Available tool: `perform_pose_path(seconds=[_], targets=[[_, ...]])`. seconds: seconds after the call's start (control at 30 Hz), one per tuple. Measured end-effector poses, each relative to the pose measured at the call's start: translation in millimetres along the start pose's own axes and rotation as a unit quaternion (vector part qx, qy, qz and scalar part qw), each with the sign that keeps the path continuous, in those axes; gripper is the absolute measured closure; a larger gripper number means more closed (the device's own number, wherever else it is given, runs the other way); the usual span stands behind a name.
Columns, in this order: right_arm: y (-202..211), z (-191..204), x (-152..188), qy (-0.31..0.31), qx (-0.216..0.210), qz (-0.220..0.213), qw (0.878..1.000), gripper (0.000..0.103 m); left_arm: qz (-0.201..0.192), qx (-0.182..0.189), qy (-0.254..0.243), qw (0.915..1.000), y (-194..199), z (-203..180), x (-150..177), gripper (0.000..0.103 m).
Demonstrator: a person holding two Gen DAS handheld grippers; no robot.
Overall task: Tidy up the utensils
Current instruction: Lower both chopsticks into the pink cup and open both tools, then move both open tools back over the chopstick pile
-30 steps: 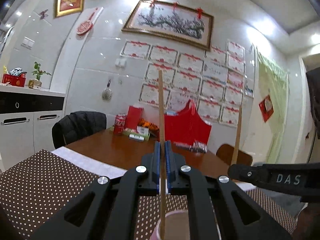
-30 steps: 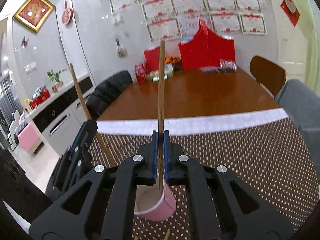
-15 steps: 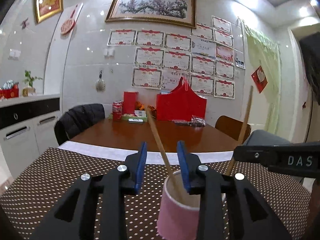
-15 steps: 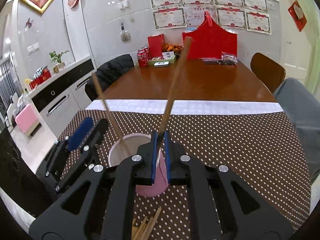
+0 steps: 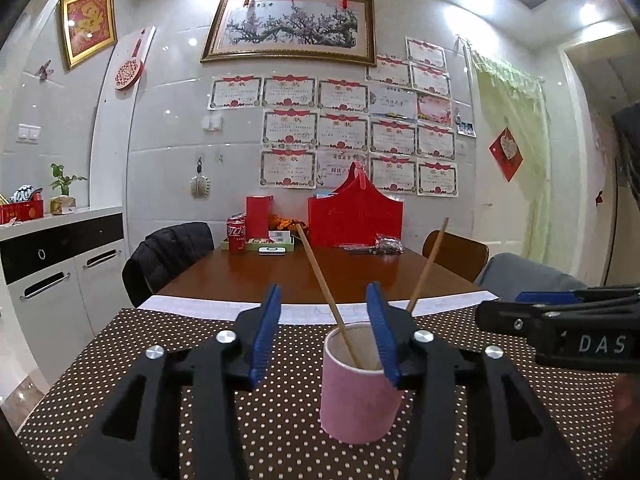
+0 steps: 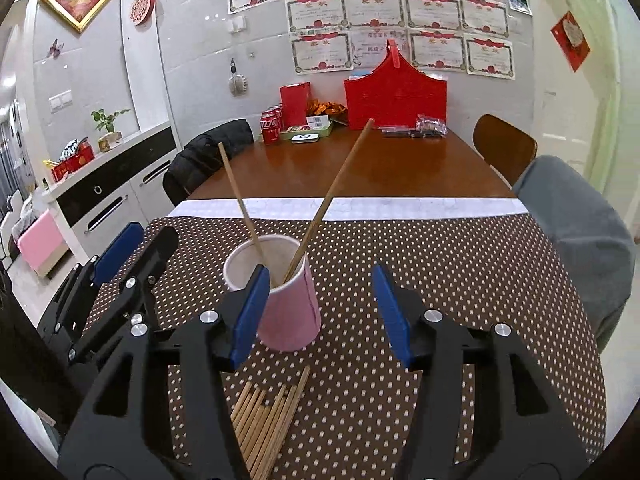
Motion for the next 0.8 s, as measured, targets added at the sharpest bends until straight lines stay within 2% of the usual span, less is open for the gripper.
perform_pose_path(seconds=[0.07,0.2,0.27,0.5,0.8], targets=[[8,0,3,0.001,0.003,-0.003,1.0,0.046,-0.001,0.004,-0.003,1.0,9,-1,-3,0.051],[22,4,12,0.001,0.003,-0.001,1.0,0.036,0.005,0.01,-0.01,0.9999,26,-4,-3,0.048],[27,6,17,0.003,0.004,0.003,1.0,0.033,0.01,0.01,-0.008,0.9999,36,-5,-4,0.042],[42,5,38,-0.005,0.011,0.022,1.0,0.024,0.041,0.015,-0.017,0.9989,61,-9,1,0.04],[41,4,73,-0.012,0.03,0.067,0.997,0.02,0.103,0.024,-0.028,0.994,75,-8,25,0.039]])
Point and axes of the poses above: each gripper's, at about its wrist camera, not at the fingertips, and y roughly against the way its jaws point, z to its left, x to its underside, the point moved 2 cm from there along -y, roughly the way its jaws point, and after that the axes turned 2 degrees about -z, right-handed, at the moved point
